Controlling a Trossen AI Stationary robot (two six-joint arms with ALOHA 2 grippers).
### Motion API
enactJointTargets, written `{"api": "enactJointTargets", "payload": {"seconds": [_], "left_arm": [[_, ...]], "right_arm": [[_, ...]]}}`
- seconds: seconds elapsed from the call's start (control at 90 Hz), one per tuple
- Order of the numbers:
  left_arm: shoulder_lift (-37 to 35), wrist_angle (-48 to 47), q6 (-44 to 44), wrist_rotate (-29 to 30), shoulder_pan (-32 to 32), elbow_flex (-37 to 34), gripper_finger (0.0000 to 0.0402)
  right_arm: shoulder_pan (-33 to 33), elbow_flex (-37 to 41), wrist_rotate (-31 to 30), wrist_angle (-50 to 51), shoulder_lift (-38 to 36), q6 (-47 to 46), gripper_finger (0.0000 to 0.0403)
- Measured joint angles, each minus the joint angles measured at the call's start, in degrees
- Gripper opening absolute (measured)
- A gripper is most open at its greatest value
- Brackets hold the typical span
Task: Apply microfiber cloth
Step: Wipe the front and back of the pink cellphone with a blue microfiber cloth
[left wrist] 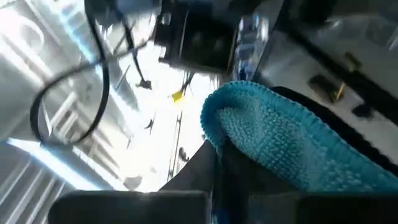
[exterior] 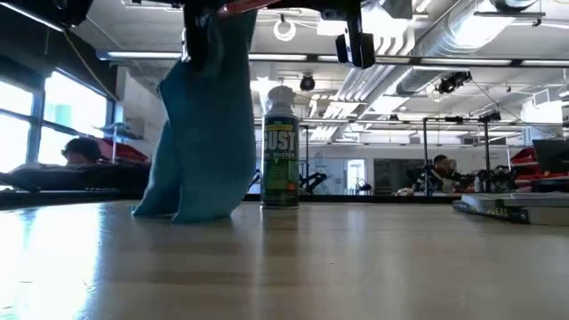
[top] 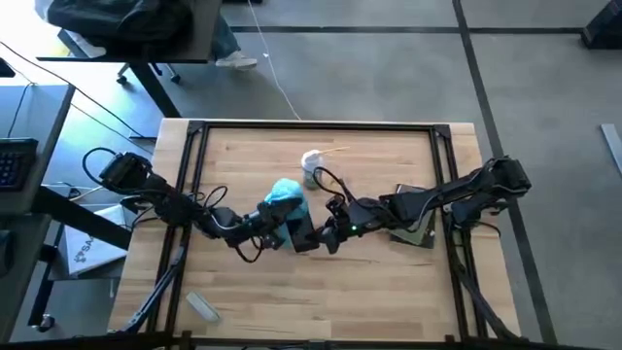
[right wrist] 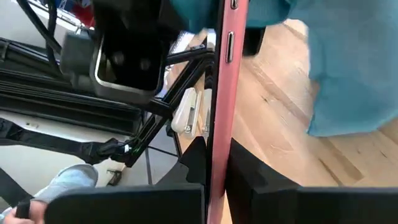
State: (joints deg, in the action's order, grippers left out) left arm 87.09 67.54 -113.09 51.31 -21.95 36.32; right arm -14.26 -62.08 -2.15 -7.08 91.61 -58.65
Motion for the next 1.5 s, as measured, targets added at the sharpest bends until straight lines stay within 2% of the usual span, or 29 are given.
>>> {"api": "enactJointTargets", "payload": {"seconds": [0.167,0.444,0.722,1.089,1.5], "left_arm": [[-0.04,3.25,-0.54,1.28,0.25,0.01,0.0000],[0.00,0.76,2.28,-0.67,-2.23,0.02,0.0000],[-0.02,-12.02,13.71,-9.40,-3.70,0.07,0.0000],[4.87,-11.76,15.57,-18.21,-4.04,0.47,0.0000],[7.22,-11.19,16.63,-18.28,-2.06,4.68,0.0000]], "right_arm": [[0.00,-0.04,0.41,-0.45,0.00,0.46,0.0001],[-0.13,-0.09,0.73,-0.47,0.00,0.70,0.0001],[0.06,-0.09,-1.08,-0.17,0.02,0.63,0.0001],[0.21,0.04,-1.03,1.41,0.10,0.66,0.0001],[-0.15,0.07,-1.70,4.15,-0.20,-0.43,0.0001]]}}
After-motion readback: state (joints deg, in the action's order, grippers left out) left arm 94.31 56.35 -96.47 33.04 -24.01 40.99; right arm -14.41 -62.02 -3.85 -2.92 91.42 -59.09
